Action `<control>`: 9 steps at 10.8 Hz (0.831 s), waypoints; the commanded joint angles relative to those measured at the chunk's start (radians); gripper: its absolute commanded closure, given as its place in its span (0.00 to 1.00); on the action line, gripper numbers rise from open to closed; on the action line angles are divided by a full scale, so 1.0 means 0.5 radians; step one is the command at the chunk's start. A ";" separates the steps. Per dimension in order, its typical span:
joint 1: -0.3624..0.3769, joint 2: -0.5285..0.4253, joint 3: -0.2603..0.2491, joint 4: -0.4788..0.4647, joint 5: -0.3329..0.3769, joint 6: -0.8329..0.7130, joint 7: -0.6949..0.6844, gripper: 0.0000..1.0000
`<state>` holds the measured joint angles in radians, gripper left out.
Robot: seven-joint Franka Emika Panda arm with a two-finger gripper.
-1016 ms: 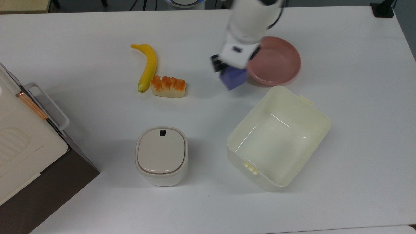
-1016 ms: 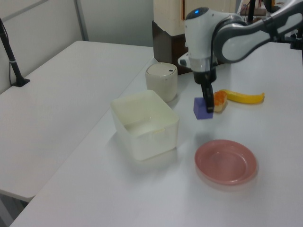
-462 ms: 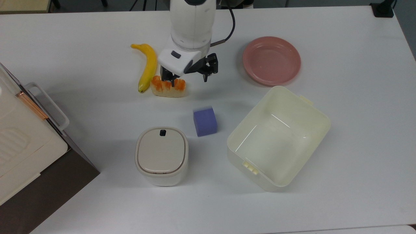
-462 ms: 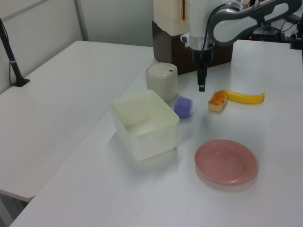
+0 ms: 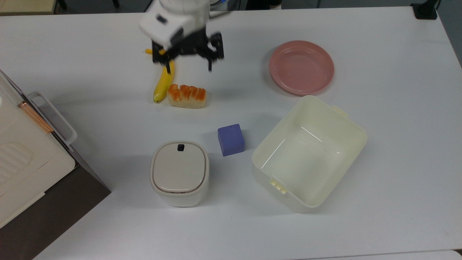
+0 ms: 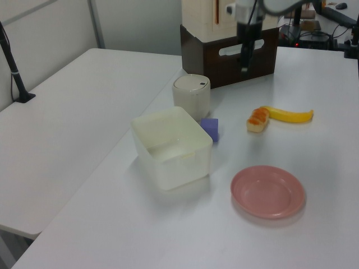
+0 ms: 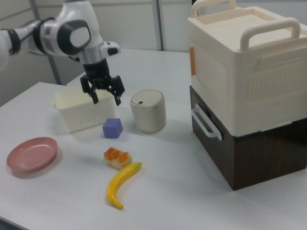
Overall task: Put the cube on the table
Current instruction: 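Open the gripper and raise it away from the cube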
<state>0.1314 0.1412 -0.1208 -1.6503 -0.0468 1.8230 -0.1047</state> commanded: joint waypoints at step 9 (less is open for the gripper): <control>-0.051 -0.377 0.008 -0.062 0.075 -0.326 0.114 0.00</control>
